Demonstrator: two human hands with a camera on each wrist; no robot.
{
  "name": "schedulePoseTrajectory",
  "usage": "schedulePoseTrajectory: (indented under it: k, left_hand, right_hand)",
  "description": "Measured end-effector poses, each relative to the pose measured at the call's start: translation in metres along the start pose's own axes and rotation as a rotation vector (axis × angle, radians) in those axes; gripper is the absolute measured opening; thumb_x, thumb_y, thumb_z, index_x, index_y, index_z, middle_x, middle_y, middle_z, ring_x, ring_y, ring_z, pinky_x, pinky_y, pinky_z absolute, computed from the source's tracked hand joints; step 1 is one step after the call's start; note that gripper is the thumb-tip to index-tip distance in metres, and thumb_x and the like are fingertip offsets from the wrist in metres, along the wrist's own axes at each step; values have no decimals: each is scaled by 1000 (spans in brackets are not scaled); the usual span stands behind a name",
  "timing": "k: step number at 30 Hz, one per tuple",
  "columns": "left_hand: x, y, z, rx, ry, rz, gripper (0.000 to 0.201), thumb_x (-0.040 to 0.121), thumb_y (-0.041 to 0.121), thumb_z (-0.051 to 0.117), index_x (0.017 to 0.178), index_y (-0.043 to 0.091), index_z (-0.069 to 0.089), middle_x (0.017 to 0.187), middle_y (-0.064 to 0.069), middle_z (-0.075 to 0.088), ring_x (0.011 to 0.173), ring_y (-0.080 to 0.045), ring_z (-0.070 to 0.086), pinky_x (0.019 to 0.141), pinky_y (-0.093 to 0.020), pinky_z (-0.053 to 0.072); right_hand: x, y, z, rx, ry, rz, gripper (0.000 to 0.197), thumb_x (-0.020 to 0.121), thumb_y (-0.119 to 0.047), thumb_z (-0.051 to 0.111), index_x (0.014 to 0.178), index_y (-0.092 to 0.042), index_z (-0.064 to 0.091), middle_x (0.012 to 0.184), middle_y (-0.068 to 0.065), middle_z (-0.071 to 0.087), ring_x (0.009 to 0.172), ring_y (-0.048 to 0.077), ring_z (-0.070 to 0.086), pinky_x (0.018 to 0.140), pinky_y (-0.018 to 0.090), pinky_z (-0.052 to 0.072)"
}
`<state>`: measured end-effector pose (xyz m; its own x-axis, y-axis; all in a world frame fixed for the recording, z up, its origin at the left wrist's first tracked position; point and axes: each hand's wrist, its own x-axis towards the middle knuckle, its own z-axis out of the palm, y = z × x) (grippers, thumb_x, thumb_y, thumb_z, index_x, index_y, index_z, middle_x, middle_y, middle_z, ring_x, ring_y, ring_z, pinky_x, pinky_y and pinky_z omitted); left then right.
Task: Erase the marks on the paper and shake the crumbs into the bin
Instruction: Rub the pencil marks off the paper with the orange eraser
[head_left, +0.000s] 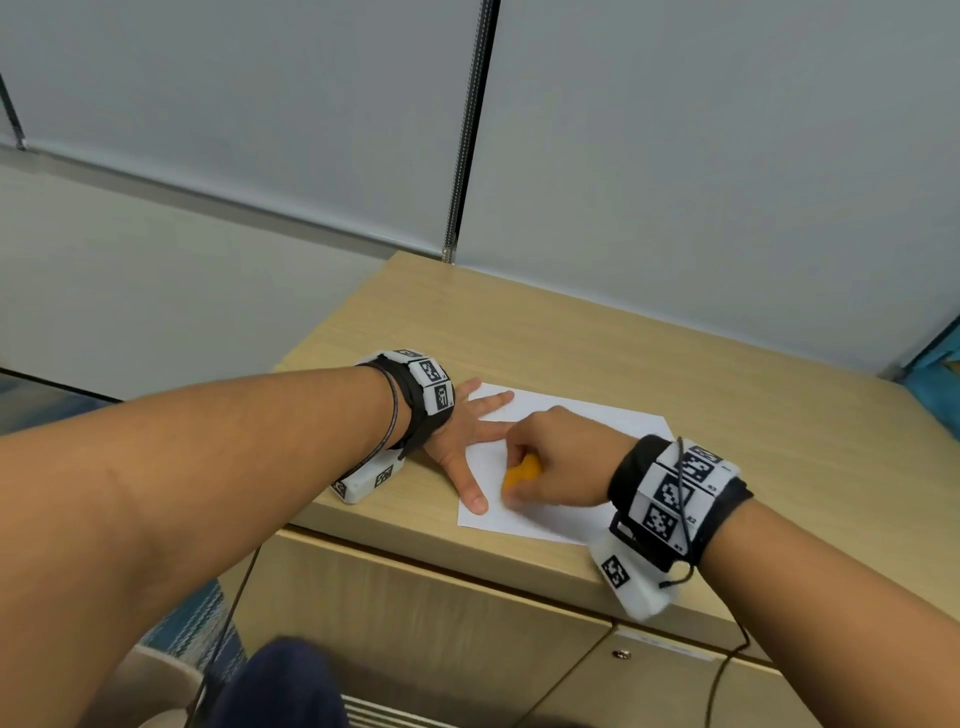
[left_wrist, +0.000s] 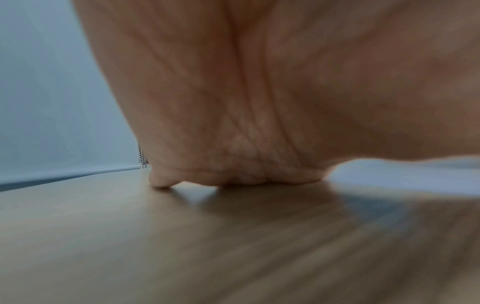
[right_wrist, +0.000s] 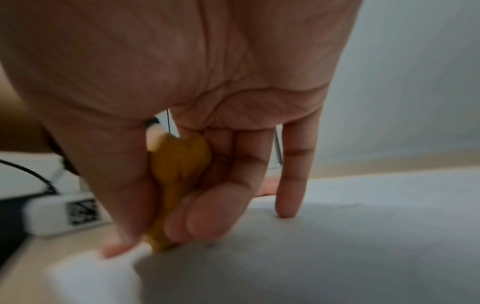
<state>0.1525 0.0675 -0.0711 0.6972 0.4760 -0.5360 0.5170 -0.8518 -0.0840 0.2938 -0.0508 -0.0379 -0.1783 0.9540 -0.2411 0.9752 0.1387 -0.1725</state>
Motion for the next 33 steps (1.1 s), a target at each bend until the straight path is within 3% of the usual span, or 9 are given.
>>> schedulePoseTrajectory:
  k: [2, 7, 11, 15, 19, 24, 28, 31, 33]
  left_hand:
    - [-2, 1, 0, -2, 2, -1, 118, 63, 86, 62, 141, 61, -24, 155, 11, -39, 143, -37, -32, 112, -69, -4]
    - [-2, 1, -2, 6, 1, -3, 119, 63, 86, 61, 143, 58, -23, 155, 10, -40, 144, -37, -31, 114, -69, -3]
    - [-4, 3, -3, 2, -4, 1, 118, 65, 84, 62, 142, 59, -23, 156, 8, -39, 144, -38, -31, 114, -68, -5]
    - [-2, 0, -1, -6, 4, 1, 121, 62, 86, 62, 141, 59, -26, 155, 11, -39, 144, -37, -30, 114, -69, -3]
    - [-1, 1, -2, 18, 6, 2, 122, 62, 86, 61, 141, 57, -28, 156, 9, -39, 144, -39, -30, 114, -69, -3]
    - [-2, 1, -1, 8, 12, 4, 122, 62, 86, 61, 140, 57, -28, 156, 9, -38, 144, -38, -30, 114, -69, -3]
    - [-1, 0, -1, 13, 9, -3, 123, 62, 86, 61, 140, 57, -29, 156, 10, -39, 144, -39, -30, 114, -69, -3]
    - [-3, 2, -1, 10, 11, -3, 122, 62, 86, 61, 141, 57, -27, 156, 10, -38, 145, -38, -29, 114, -69, -3]
    - [-3, 3, -2, 15, 12, -4, 120, 64, 85, 61, 144, 56, -25, 156, 9, -38, 145, -38, -29, 114, -69, -2]
  right_hand:
    - [-2, -5, -1, 50, -102, -14, 23, 81, -43, 79, 89, -27, 64, 69, -5, 71, 66, 10, 67, 70, 28, 56]
    - [3, 2, -5, -3, 46, 27, 22, 82, -40, 77, 90, -24, 65, 78, -10, 63, 75, 12, 59, 65, 26, 46]
    - [-2, -9, -2, 51, -150, -30, 22, 83, -41, 77, 85, -31, 57, 68, -2, 73, 67, 11, 68, 74, 31, 58]
    - [0, 4, -9, 18, -11, 72, 24, 85, -39, 74, 95, -20, 63, 66, -7, 66, 64, 10, 65, 68, 28, 54]
    - [-12, -1, 1, 52, -183, -15, 24, 82, -40, 77, 91, -28, 58, 67, -2, 72, 66, 13, 70, 73, 32, 58]
    - [-11, 11, -3, 5, -8, 71, 26, 84, -41, 74, 94, -20, 63, 74, -6, 67, 66, 11, 64, 75, 36, 59]
    - [-15, 0, 2, 18, -111, 12, 23, 83, -42, 74, 90, -26, 60, 66, -3, 69, 63, 12, 68, 72, 32, 58]
    - [-7, 7, -6, -29, -34, 119, 21, 85, -43, 69, 90, -24, 61, 72, -6, 68, 73, 16, 67, 71, 32, 56]
    - [-5, 7, -4, -72, 31, 102, 20, 86, -41, 67, 89, -23, 59, 80, -8, 63, 80, 18, 63, 69, 31, 52]
